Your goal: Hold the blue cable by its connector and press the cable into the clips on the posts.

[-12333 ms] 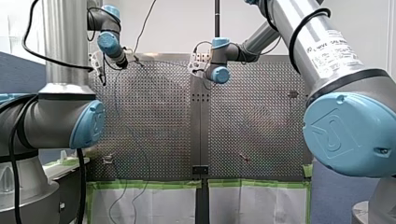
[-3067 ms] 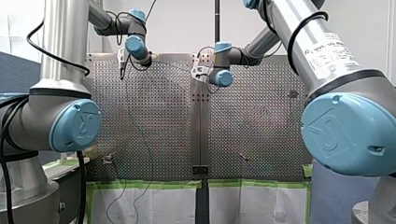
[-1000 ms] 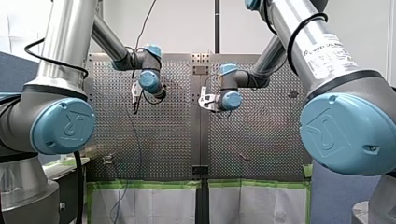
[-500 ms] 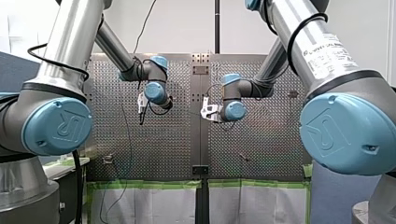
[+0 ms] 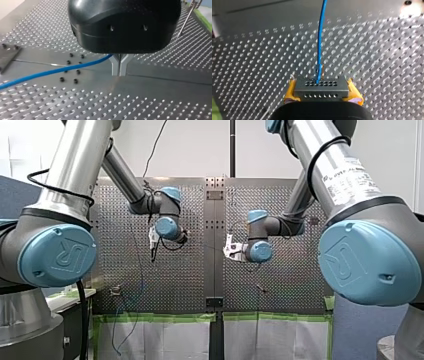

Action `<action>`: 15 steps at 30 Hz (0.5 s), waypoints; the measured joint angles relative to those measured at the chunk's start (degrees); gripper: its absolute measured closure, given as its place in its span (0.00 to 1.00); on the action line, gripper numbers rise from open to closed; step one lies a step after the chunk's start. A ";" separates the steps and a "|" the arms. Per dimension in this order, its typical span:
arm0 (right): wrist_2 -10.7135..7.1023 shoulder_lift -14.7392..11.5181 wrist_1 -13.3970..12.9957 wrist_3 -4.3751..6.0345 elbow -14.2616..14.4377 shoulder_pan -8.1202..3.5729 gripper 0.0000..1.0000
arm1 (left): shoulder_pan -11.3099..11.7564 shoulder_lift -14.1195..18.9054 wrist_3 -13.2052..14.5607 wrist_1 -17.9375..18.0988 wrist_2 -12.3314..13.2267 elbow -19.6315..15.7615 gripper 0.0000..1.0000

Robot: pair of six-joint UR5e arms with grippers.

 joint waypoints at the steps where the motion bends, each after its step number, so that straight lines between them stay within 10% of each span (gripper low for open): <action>1: 0.02 0.00 -0.40 0.05 0.55 -0.20 1.00 | -0.18 -0.46 -0.01 0.37 -0.02 -0.04 0.95; 15: 0.22 -0.02 -5.01 1.48 7.92 -3.19 1.00 | -2.58 -7.92 -1.63 6.24 -0.21 -0.05 0.92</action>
